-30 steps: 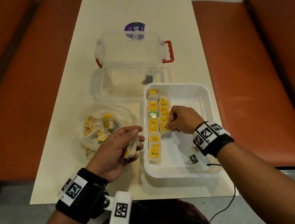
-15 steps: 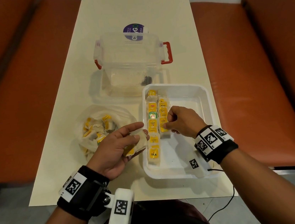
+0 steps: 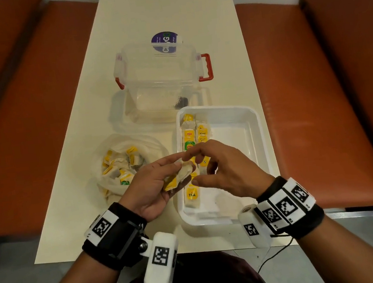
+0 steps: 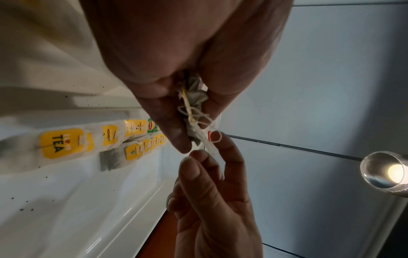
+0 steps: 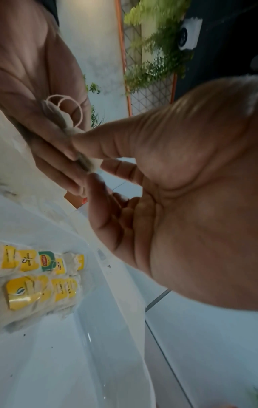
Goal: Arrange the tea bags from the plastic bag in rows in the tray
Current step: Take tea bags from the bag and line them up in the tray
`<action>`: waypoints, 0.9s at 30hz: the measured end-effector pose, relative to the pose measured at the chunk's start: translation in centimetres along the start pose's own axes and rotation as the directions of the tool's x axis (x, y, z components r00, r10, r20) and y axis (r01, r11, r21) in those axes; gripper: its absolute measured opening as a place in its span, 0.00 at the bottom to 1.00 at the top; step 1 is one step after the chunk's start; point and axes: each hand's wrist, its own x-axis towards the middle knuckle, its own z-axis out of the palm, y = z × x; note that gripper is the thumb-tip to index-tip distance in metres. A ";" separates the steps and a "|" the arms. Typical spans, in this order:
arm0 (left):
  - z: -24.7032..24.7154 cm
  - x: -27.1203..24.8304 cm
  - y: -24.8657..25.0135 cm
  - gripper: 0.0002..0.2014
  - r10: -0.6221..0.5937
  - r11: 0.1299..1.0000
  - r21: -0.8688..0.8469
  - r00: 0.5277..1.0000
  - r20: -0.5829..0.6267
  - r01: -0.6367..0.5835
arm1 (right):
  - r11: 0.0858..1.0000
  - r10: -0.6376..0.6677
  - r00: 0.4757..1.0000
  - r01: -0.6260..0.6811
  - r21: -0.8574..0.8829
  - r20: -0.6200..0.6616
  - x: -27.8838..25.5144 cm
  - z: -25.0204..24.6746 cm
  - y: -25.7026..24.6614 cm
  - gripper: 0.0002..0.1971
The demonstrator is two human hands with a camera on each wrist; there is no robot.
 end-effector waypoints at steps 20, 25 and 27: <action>1.5 -0.8 -0.5 0.22 -0.114 0.990 0.088 0.991 0.065 0.108 | 0.949 0.145 0.976 -0.091 0.302 -0.160 -0.4 -1.9 0.4 0.03; 1.6 -0.8 -0.7 0.11 -0.047 0.990 0.137 0.997 0.056 0.039 | 0.914 0.183 0.968 -0.103 0.393 -0.172 -0.4 -2.3 0.2 0.06; 1.7 -0.8 -0.8 0.08 -0.036 0.990 0.137 0.999 0.040 0.030 | 0.909 0.197 0.963 -0.110 0.401 -0.183 -0.5 -2.5 0.2 0.06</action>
